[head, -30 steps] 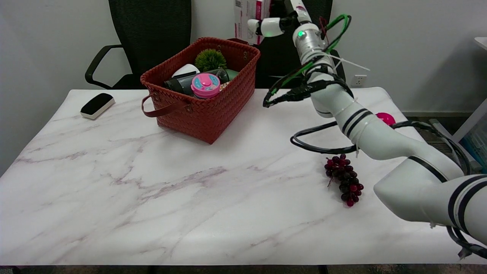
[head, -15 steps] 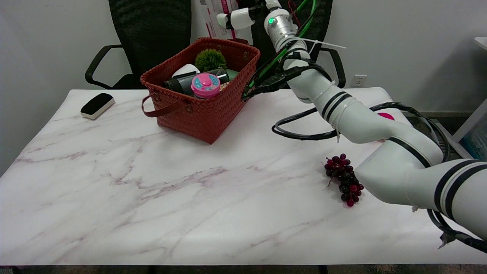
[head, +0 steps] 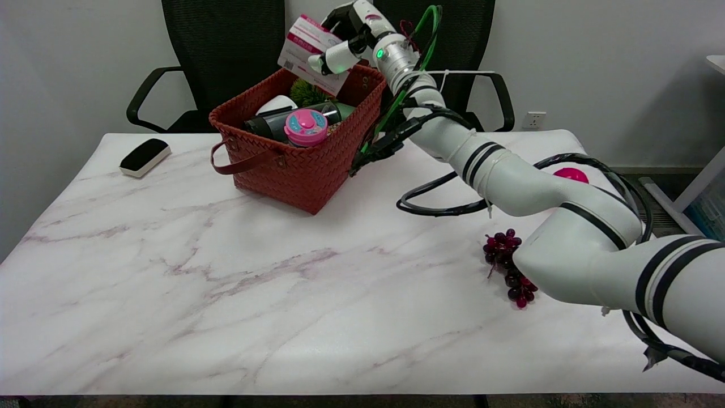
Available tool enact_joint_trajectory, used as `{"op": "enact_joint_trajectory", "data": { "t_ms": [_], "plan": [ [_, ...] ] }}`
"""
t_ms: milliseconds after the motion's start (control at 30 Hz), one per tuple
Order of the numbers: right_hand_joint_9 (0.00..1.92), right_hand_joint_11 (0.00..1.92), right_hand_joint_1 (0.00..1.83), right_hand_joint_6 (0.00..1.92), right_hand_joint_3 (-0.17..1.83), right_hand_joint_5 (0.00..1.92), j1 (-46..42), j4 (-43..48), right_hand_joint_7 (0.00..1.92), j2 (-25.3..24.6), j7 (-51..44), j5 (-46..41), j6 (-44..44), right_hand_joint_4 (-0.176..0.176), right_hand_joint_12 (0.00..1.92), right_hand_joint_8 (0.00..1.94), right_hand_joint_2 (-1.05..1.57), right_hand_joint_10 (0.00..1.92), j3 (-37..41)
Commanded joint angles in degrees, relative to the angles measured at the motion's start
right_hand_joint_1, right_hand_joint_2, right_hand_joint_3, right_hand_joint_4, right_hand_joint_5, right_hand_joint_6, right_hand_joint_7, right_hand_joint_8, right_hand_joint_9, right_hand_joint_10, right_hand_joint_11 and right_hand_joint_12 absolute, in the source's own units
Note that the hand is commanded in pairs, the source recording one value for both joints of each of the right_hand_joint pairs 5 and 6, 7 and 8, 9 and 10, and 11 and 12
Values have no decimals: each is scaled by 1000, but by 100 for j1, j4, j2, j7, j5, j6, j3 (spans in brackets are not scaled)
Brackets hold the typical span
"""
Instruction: Place the white paper box into the brown storage basket.
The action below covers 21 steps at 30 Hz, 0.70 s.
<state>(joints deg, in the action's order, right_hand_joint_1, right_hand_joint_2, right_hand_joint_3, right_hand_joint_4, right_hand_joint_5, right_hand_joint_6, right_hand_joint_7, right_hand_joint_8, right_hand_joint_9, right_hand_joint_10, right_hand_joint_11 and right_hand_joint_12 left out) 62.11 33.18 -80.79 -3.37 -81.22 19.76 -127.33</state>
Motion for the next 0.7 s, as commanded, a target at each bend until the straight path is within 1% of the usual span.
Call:
{"op": "enact_joint_trajectory", "data": {
  "t_ms": [33,400,500,533,567,633,700],
  "plan": [
    [694,608,1190,723,797,723,-191,-597,851,-245,13,525,-213,0,608,851,385,694,-155],
    [695,591,1185,730,784,730,-154,-702,852,-277,13,640,-241,0,591,852,385,695,-346],
    [643,513,1180,715,846,715,-175,-649,773,-264,13,772,-241,0,513,773,293,643,-346],
    [624,463,1177,694,894,694,-183,-623,701,-256,13,798,-241,0,463,701,216,624,-346],
    [591,467,1171,646,945,646,-191,-611,639,-248,13,804,-241,0,467,639,127,591,-346],
    [542,445,1143,509,973,509,-194,-582,601,-232,13,804,-241,0,445,601,-16,542,-346],
    [463,410,1127,398,954,398,-194,-571,558,-229,13,804,-233,0,410,558,-73,463,-346]
  ]
}}
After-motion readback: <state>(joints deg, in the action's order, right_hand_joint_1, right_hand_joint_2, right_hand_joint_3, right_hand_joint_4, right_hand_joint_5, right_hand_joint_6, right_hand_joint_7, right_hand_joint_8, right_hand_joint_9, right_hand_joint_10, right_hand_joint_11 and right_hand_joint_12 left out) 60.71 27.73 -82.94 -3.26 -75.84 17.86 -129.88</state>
